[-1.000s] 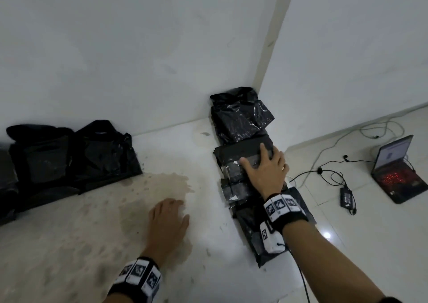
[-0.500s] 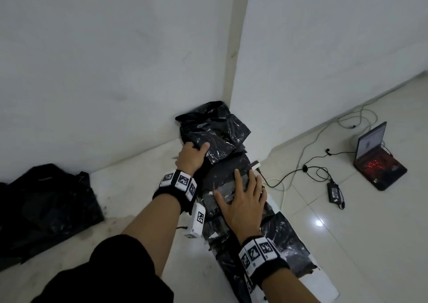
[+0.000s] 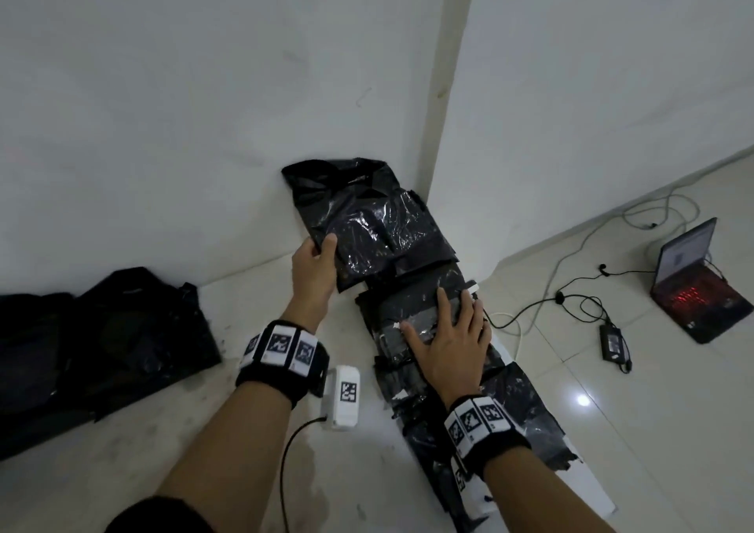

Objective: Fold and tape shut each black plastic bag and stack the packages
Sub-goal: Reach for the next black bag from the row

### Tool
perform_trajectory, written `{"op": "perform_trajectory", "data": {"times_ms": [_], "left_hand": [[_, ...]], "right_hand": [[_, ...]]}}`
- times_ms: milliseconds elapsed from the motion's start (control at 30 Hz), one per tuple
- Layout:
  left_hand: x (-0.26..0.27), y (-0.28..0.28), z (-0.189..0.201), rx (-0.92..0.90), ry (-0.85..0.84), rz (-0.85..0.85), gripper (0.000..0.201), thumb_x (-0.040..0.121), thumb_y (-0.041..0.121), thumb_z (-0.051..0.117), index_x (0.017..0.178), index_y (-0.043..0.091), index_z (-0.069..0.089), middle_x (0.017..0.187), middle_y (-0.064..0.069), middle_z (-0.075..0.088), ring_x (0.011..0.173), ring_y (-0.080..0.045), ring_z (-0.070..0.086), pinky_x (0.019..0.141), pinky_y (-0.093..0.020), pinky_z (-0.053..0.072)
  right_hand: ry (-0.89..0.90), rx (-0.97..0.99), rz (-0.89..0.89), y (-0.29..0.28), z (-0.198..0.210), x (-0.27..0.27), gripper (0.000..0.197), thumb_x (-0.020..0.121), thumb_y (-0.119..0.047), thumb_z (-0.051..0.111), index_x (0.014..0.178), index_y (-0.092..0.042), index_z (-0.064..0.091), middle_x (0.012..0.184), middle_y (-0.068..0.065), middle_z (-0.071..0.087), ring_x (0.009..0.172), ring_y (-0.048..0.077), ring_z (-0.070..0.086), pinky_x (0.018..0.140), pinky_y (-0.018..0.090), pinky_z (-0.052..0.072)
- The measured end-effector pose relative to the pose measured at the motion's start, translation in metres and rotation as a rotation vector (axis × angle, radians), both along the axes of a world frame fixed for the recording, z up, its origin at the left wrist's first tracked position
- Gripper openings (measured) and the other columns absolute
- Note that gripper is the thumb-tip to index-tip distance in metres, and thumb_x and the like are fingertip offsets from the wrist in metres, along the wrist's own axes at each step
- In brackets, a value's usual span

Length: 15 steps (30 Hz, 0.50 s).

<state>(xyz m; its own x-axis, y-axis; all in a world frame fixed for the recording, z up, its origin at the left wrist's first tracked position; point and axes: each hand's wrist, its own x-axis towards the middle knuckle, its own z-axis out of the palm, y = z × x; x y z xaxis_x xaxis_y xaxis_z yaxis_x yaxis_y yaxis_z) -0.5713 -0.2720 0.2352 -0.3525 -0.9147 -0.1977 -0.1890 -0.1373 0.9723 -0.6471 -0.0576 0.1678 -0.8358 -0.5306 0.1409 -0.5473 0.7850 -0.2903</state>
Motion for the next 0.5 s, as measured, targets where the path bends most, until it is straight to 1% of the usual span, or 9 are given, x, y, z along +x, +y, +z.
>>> {"op": "perform_trajectory", "data": {"times_ms": [67, 100, 167, 233, 267, 333, 367, 433, 500], "left_hand": [[0.044, 0.01, 0.004, -0.002, 0.008, 0.026, 0.017, 0.102, 0.031, 0.057, 0.094, 0.019, 0.066, 0.102, -0.005, 0.07, 0.1, -0.024, 0.066, 0.093, -0.044, 0.055], [0.068, 0.017, 0.003, 0.001, -0.001, 0.039, 0.014, 0.103, 0.029, 0.056, 0.098, 0.021, 0.066, 0.104, -0.003, 0.07, 0.102, -0.023, 0.066, 0.092, -0.039, 0.055], [0.119, 0.033, -0.005, 0.02, -0.031, 0.061, 0.016, 0.104, 0.027, 0.054, 0.111, 0.019, 0.066, 0.11, 0.0, 0.07, 0.105, -0.019, 0.066, 0.093, -0.034, 0.053], [0.171, 0.053, -0.017, 0.074, -0.062, 0.071, 0.024, 0.104, 0.028, 0.055, 0.122, 0.015, 0.065, 0.116, -0.002, 0.07, 0.109, -0.02, 0.066, 0.098, -0.039, 0.053], [0.198, 0.066, -0.023, 0.092, -0.092, 0.074, 0.028, 0.104, 0.028, 0.054, 0.126, 0.013, 0.063, 0.119, -0.002, 0.069, 0.11, -0.02, 0.066, 0.097, -0.039, 0.053], [0.247, 0.09, -0.032, 0.095, -0.167, 0.064, 0.03, 0.105, 0.026, 0.051, 0.129, 0.01, 0.061, 0.119, 0.0, 0.067, 0.107, -0.015, 0.065, 0.091, -0.031, 0.053], [0.27, 0.103, -0.038, 0.1, -0.188, 0.064, 0.031, 0.106, 0.026, 0.05, 0.13, 0.009, 0.061, 0.119, 0.001, 0.067, 0.106, -0.012, 0.065, 0.091, -0.03, 0.053], [0.311, 0.125, -0.049, 0.125, -0.211, 0.065, 0.033, 0.106, 0.027, 0.049, 0.13, 0.009, 0.062, 0.119, 0.002, 0.068, 0.108, -0.012, 0.065, 0.094, -0.034, 0.054], [0.342, 0.145, -0.062, 0.182, -0.233, 0.088, 0.035, 0.106, 0.03, 0.049, 0.131, 0.009, 0.061, 0.121, -0.002, 0.068, 0.111, -0.018, 0.065, 0.092, -0.035, 0.053]], "right_hand": [[-0.015, 0.006, 0.004, 0.0, 0.0, 0.0, 0.091, 0.086, -0.084, 0.033, 0.154, -0.024, 0.039, 0.16, 0.02, 0.033, 0.149, 0.041, 0.027, 0.116, 0.059, 0.029], [-0.03, 0.011, 0.008, 0.0, 0.001, 0.0, 0.092, 0.086, -0.084, 0.032, 0.154, -0.024, 0.038, 0.16, 0.02, 0.033, 0.149, 0.042, 0.027, 0.115, 0.06, 0.029], [-0.051, 0.01, 0.011, 0.0, 0.002, 0.0, 0.093, 0.085, -0.085, 0.028, 0.154, -0.023, 0.039, 0.16, 0.021, 0.032, 0.148, 0.044, 0.027, 0.115, 0.061, 0.028], [-0.047, -0.005, 0.02, 0.002, 0.004, 0.001, 0.093, 0.085, -0.084, 0.028, 0.155, -0.023, 0.04, 0.16, 0.023, 0.031, 0.147, 0.046, 0.027, 0.115, 0.061, 0.026], [-0.055, -0.002, 0.03, 0.004, 0.006, 0.001, 0.091, 0.087, -0.083, 0.03, 0.155, -0.024, 0.039, 0.161, 0.023, 0.029, 0.148, 0.046, 0.025, 0.115, 0.061, 0.024], [-0.088, 0.021, 0.054, 0.008, 0.008, 0.0, 0.086, 0.09, -0.08, 0.036, 0.157, -0.026, 0.036, 0.164, 0.021, 0.022, 0.15, 0.046, 0.019, 0.118, 0.06, 0.02], [-0.088, 0.019, 0.065, 0.009, 0.011, 0.001, 0.084, 0.091, -0.078, 0.038, 0.157, -0.027, 0.035, 0.164, 0.021, 0.021, 0.15, 0.046, 0.018, 0.118, 0.06, 0.019], [-0.057, -0.024, 0.094, 0.012, 0.017, 0.007, 0.08, 0.09, -0.073, 0.04, 0.154, -0.025, 0.04, 0.162, 0.023, 0.026, 0.149, 0.047, 0.021, 0.116, 0.061, 0.021], [-0.019, -0.102, 0.149, 0.014, 0.021, 0.021, 0.071, 0.09, -0.065, 0.047, 0.148, -0.023, 0.05, 0.156, 0.022, 0.037, 0.146, 0.045, 0.028, 0.112, 0.06, 0.026]]}}
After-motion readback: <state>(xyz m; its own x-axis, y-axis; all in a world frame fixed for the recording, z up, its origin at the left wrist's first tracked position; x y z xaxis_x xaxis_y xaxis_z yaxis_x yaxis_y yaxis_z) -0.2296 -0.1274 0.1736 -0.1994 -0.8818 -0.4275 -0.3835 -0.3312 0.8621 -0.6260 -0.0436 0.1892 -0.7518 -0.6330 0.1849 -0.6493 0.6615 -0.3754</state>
